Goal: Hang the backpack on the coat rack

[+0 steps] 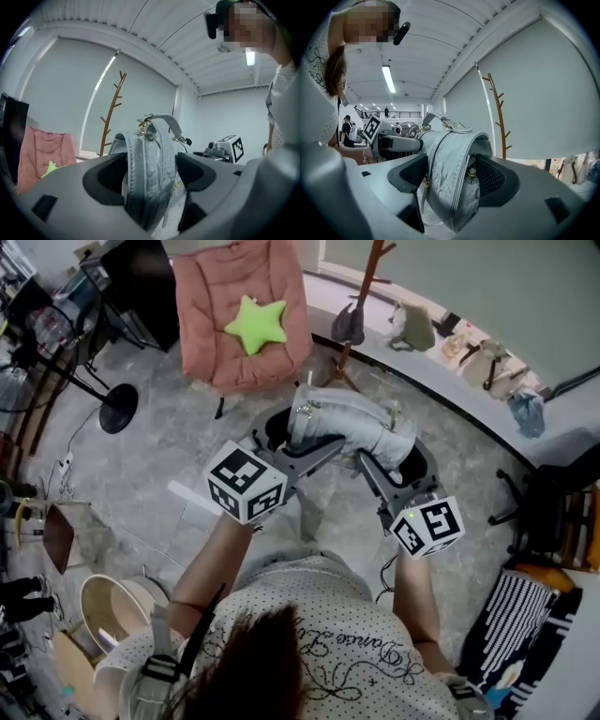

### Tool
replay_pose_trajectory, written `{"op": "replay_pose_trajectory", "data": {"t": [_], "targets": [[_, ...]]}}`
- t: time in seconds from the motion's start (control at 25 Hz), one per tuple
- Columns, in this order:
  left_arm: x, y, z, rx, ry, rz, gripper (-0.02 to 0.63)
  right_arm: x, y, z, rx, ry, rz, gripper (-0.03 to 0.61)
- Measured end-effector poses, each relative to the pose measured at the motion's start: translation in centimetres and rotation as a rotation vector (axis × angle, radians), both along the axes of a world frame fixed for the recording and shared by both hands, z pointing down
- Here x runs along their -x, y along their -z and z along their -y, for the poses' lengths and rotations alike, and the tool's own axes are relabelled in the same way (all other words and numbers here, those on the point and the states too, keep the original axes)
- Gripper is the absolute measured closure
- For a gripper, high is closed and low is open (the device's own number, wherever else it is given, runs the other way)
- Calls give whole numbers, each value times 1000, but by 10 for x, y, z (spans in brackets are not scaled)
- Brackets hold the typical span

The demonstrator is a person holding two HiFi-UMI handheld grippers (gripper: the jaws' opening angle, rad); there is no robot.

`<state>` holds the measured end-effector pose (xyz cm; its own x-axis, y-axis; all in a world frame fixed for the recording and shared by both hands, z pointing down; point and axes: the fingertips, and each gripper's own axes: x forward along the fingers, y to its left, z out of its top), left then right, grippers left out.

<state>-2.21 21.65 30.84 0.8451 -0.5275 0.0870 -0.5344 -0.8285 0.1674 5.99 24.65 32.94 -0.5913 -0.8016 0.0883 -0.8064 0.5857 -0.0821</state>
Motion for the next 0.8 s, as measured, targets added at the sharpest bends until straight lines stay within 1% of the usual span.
{"op": "replay_pose_trajectory", "data": {"t": [0.24, 0.4, 0.64, 0.8], "targets": [[14, -2, 79, -8, -34, 16, 267, 15, -4, 77, 7, -37, 5, 240], [24, -7, 124, -7, -70, 33, 267, 28, -10, 119, 30, -73, 12, 239], [27, -8, 170, -3, -140, 29, 267, 32, -10, 160, 39, -140, 13, 239], [25, -16, 191, 12, -162, 29, 267, 31, -18, 178, 65, -160, 17, 239]]}}
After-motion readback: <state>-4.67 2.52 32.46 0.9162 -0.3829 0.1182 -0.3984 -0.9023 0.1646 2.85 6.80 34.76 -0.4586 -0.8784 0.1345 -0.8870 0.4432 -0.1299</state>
